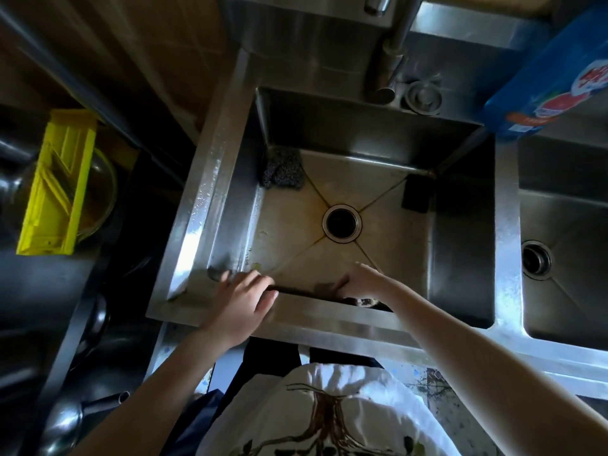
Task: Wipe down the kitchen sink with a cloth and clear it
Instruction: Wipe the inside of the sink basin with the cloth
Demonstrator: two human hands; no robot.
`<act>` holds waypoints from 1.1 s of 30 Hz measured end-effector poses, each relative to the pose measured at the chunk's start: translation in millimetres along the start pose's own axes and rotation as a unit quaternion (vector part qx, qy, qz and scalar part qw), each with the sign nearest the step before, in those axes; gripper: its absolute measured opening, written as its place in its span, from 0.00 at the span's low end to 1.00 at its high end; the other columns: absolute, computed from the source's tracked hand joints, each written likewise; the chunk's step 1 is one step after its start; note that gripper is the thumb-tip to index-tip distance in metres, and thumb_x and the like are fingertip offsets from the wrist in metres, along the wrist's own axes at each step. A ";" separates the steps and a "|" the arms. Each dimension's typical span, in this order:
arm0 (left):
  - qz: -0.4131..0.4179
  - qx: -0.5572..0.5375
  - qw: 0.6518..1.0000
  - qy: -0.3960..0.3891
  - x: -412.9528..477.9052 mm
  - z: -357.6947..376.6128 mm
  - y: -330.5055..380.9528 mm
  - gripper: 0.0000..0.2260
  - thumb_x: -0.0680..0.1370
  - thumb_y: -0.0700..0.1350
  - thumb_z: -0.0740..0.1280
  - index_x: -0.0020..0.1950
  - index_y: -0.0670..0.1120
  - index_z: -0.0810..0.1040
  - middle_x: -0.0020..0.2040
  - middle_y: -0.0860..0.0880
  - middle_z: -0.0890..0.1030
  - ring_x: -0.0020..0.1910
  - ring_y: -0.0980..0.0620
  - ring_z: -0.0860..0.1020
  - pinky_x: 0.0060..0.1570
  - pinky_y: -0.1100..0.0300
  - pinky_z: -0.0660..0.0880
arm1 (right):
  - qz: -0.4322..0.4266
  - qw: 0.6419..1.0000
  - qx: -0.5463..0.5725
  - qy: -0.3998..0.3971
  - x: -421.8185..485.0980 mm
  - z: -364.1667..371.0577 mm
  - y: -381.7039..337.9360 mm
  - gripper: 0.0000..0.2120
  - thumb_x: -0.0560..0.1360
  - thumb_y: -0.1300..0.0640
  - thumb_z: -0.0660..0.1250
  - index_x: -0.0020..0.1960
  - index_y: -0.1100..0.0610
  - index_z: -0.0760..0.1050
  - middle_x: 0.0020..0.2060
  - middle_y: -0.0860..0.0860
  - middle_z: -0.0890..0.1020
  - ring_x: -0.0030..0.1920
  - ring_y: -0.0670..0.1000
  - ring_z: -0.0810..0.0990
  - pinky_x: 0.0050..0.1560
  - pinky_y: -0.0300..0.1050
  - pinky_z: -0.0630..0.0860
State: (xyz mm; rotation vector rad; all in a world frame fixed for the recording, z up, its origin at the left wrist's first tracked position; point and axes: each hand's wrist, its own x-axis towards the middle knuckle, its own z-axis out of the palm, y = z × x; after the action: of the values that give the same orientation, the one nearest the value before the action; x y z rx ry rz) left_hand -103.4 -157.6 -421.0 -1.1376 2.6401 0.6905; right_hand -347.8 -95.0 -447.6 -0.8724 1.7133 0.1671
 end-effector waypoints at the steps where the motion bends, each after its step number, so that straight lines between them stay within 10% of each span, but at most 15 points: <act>1: 0.001 -0.004 1.000 0.008 -1.0 -2.2 -4.9 0.24 0.76 0.58 0.45 0.51 0.50 0.78 0.49 0.52 0.79 0.51 0.49 0.76 0.58 0.50 0.61 | -0.013 1.000 -0.001 -0.006 4.1 4.5 -14.9 0.11 0.72 0.58 0.68 0.52 0.57 0.83 0.30 0.53 0.78 0.26 0.49 0.73 0.27 0.39 0.72; 7: 0.011 0.012 0.999 0.029 -0.9 -10.0 -34.4 0.20 0.77 0.55 0.49 0.45 0.50 0.80 0.45 0.53 0.80 0.47 0.50 0.78 0.56 0.51 0.63 | -0.073 0.997 0.010 -0.009 26.4 26.6 -62.5 0.12 0.71 0.61 0.67 0.52 0.55 0.83 0.45 0.53 0.83 0.44 0.52 0.79 0.44 0.41 0.76; 23: 0.036 0.018 0.999 0.001 16.8 4.2 -7.8 0.23 0.75 0.55 0.47 0.41 0.48 0.79 0.39 0.51 0.80 0.41 0.46 0.78 0.51 0.52 0.66 | 0.087 0.995 -0.041 0.033 -11.5 -17.0 118.8 0.11 0.75 0.64 0.63 0.51 0.58 0.83 0.40 0.56 0.84 0.28 0.43 0.74 0.25 0.29 0.69; 33: 0.015 -0.006 1.000 0.021 3.2 -0.4 -14.4 0.21 0.75 0.55 0.47 0.42 0.49 0.79 0.40 0.52 0.79 0.43 0.47 0.77 0.53 0.51 0.65 | 0.065 0.994 -0.081 0.028 -0.4 -2.7 79.7 0.13 0.73 0.62 0.61 0.51 0.55 0.83 0.47 0.54 0.84 0.44 0.54 0.83 0.41 0.43 0.78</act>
State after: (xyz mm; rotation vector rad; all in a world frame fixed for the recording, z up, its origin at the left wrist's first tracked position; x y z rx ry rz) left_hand -95.1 -168.4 -426.7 -1.1297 2.6971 0.6958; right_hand -399.5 -39.4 -471.8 -0.8916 1.8279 0.3767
